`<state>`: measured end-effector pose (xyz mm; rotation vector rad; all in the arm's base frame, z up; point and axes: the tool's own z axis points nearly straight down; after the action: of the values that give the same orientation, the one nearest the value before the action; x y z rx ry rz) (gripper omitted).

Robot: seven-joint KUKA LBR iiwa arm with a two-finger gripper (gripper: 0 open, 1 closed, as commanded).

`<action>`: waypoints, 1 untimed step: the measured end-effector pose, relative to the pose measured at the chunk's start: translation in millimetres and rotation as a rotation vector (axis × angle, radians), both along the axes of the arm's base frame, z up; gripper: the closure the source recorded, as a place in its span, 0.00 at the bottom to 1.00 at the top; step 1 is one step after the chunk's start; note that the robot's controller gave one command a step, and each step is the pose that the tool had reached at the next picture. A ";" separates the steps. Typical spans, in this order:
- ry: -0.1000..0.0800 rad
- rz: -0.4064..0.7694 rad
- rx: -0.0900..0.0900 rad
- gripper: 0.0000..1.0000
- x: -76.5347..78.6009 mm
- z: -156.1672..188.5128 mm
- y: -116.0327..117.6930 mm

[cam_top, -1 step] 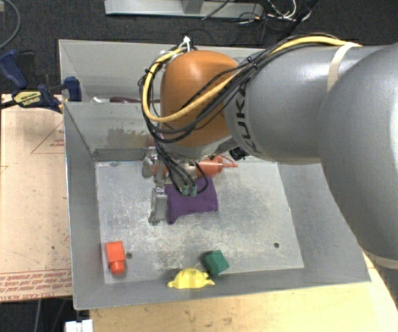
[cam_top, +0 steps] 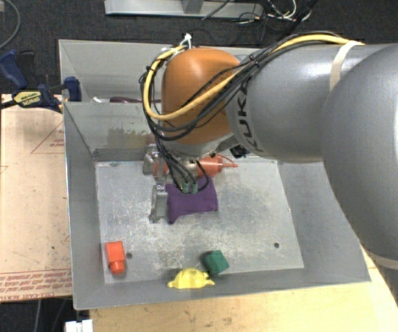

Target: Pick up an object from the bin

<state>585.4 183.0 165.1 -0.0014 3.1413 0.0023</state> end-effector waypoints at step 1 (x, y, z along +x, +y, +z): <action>-0.008 0.029 0.006 0.00 6.2 -28.9 -29.2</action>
Offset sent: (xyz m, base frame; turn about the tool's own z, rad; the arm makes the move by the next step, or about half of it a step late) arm 0.0072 -0.1034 -0.0951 0.0427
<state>591.6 153.9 136.2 -0.0464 3.1330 0.0114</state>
